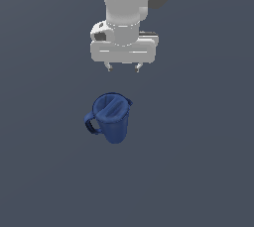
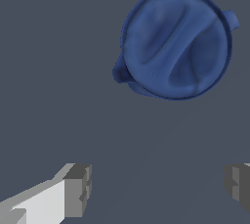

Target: Pick up the object and move it to a goal position.

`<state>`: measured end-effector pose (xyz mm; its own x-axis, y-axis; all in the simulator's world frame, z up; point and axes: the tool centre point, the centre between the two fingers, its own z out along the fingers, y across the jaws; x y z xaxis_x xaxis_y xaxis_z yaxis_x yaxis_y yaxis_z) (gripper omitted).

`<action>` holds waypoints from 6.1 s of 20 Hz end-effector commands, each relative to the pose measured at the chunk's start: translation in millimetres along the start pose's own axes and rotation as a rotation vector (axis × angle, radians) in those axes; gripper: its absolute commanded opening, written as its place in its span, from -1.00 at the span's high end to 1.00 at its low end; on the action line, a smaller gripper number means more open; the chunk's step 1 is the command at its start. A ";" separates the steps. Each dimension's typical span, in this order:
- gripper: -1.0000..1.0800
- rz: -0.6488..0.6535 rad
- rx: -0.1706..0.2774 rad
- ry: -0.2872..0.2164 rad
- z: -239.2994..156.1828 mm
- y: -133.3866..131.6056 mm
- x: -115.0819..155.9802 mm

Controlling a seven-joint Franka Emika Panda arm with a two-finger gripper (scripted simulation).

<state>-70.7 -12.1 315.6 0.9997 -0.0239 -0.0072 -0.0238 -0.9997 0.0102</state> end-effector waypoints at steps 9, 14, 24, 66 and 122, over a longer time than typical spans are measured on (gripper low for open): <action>-0.23 -0.037 -0.011 0.021 -7.7 -6.4 3.2; -0.23 -0.012 -0.003 0.014 -7.1 -4.1 6.8; -0.23 0.159 0.051 -0.031 -2.0 11.8 32.2; -0.23 1.243 0.406 -0.494 94.3 141.6 156.7; 1.00 1.278 0.417 -0.519 54.0 98.0 135.0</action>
<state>64.1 -120.1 246.9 0.1766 -0.7990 -0.5747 -0.9758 -0.2188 0.0043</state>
